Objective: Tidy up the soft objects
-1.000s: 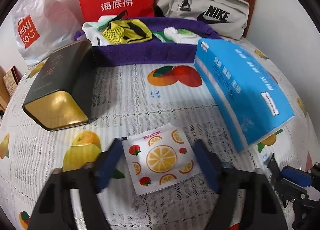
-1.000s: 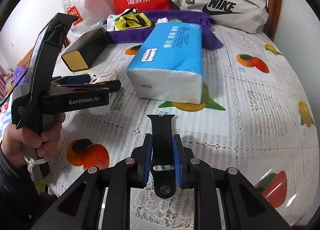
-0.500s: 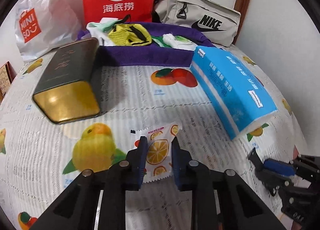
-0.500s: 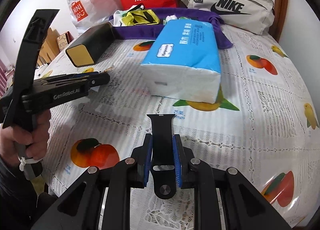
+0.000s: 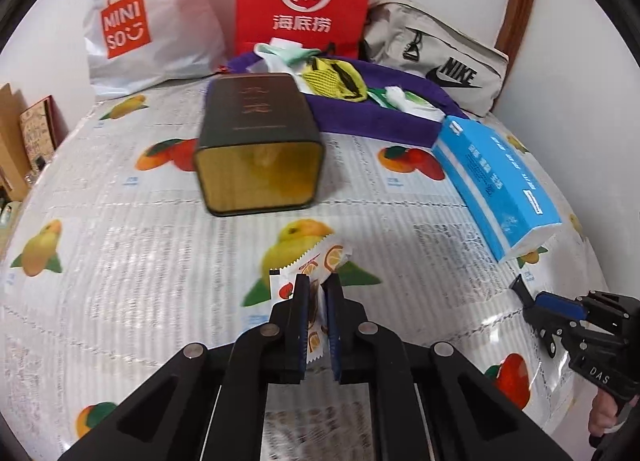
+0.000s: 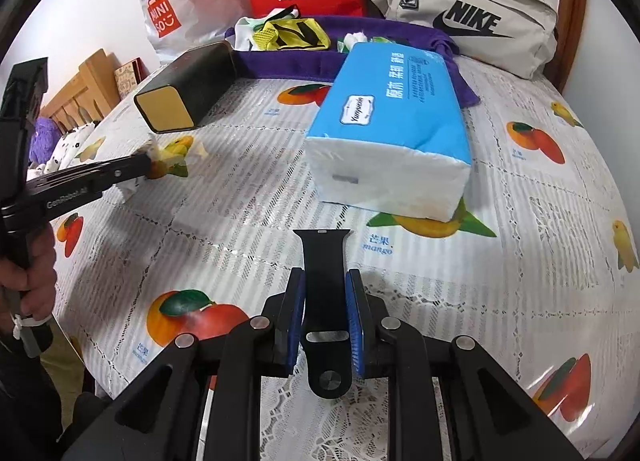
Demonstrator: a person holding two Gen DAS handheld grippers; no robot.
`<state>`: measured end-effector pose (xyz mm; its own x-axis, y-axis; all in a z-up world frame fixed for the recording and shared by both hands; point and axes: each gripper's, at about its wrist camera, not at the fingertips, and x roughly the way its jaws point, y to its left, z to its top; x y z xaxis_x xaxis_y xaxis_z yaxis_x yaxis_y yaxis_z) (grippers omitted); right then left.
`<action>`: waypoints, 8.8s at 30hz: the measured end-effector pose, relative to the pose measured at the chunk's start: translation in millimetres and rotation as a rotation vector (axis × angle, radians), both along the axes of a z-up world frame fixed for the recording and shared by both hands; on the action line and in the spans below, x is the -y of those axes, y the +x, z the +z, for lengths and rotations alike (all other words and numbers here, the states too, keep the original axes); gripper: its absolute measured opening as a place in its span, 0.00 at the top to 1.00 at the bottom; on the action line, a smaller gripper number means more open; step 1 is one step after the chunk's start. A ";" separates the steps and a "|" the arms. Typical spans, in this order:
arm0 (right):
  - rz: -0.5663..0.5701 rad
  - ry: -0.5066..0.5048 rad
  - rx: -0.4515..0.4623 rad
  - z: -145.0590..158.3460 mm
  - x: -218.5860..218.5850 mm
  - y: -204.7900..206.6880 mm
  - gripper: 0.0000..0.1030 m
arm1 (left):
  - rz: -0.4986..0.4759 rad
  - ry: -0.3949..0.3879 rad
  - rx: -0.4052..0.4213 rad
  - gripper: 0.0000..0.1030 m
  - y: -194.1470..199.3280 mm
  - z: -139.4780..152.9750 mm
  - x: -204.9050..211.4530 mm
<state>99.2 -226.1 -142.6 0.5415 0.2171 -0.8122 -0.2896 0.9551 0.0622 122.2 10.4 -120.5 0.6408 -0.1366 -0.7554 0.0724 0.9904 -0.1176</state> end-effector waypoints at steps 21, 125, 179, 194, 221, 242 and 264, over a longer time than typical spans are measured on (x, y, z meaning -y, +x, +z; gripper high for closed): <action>-0.022 -0.006 0.042 23.6 6.3 -6.7 0.80 | 0.028 -0.038 0.050 0.93 -10.6 30.6 -15.3; -0.016 0.029 0.007 62.7 17.4 287.8 0.66 | -0.138 -0.070 -0.096 0.49 264.3 58.7 59.4; -0.180 0.027 0.249 152.4 3.3 -27.9 0.07 | 0.127 0.124 0.159 0.02 -60.6 153.4 30.1; -0.216 0.040 0.286 149.8 18.1 -86.0 0.03 | 0.138 0.141 0.191 0.01 -107.6 154.8 47.1; -0.218 0.046 0.288 147.4 17.3 -96.6 0.03 | 0.145 0.151 0.182 0.01 -117.0 146.1 45.7; -0.209 0.049 0.282 146.9 11.7 -97.9 0.03 | 0.143 0.147 0.171 0.01 -119.1 144.0 46.7; -0.202 0.050 0.282 145.8 11.9 -98.9 0.03 | 0.144 0.145 0.169 0.01 -119.4 144.4 46.6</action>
